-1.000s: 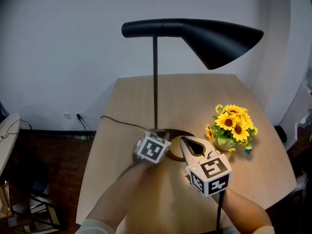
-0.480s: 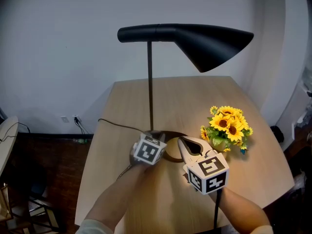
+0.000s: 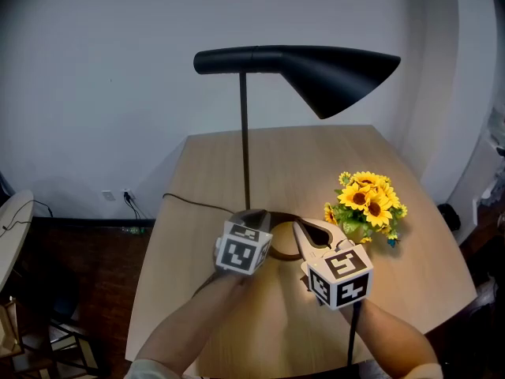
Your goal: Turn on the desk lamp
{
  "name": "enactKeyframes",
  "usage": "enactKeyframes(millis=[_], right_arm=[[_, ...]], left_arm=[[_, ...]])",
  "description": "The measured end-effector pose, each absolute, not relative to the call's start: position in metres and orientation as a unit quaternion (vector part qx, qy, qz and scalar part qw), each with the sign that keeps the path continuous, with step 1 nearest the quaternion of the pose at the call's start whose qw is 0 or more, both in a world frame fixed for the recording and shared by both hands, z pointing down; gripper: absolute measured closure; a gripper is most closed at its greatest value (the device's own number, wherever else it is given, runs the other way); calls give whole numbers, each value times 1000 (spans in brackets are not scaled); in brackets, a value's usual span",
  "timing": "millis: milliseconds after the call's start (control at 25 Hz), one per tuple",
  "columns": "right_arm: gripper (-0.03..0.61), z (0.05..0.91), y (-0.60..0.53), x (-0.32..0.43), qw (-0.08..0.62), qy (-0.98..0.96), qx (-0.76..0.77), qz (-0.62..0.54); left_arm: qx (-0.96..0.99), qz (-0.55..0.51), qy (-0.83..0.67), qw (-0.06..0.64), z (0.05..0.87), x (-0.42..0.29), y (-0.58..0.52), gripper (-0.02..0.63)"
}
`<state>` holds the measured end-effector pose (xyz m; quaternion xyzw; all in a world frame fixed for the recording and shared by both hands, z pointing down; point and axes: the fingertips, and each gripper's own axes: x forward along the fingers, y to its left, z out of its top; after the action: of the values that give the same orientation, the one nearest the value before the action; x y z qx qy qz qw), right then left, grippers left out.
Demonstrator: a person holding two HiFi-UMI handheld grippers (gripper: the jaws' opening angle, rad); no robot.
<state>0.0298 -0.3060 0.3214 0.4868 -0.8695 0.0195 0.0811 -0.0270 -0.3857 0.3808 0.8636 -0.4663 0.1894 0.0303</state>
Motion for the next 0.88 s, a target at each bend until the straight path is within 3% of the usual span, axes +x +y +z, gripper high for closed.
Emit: enactKeyframes(millis=[880], right_arm=[[580, 288, -241, 43, 54, -871, 489, -1]], left_arm=[[876, 95, -472, 17, 313, -20, -241, 620]])
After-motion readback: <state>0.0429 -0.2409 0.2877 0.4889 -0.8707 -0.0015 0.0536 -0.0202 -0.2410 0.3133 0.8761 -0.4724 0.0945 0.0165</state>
